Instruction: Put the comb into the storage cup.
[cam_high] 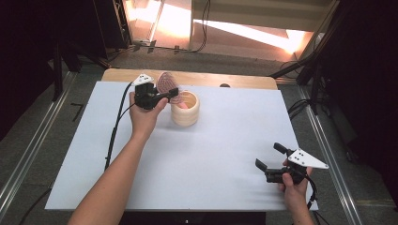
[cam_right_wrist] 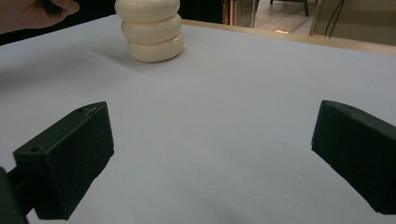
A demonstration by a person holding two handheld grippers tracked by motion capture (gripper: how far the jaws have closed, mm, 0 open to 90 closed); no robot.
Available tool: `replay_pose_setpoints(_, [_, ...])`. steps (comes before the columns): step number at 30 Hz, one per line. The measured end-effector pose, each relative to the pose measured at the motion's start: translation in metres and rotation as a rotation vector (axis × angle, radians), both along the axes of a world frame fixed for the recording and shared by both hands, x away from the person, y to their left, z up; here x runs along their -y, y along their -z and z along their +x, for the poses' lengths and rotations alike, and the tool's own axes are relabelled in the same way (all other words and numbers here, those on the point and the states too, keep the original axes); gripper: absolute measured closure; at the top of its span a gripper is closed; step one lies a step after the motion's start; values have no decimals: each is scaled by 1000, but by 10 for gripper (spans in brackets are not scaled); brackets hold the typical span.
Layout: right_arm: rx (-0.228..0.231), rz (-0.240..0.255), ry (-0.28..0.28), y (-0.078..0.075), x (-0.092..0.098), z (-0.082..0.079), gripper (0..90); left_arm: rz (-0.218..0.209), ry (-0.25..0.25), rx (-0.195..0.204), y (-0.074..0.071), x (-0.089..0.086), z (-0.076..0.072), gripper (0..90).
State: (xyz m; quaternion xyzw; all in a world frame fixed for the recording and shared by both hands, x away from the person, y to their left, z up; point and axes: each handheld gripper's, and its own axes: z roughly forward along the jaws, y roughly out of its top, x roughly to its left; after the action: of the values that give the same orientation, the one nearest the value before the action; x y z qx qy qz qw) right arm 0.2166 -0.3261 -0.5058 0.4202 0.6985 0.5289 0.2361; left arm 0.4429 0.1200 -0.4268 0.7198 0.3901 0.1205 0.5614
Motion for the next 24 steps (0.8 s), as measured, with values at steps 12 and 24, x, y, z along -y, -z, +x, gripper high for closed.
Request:
replay_pose_setpoints(12, [-1, 0, 0, 0, 0, 0, 0, -12, -21, 55, -4, -8, -9, 0])
replay_pose_setpoints(24, [3, -3, 1, 0, 0, 0, 0, 15, 7, 85, -4, -18, -20, 0])
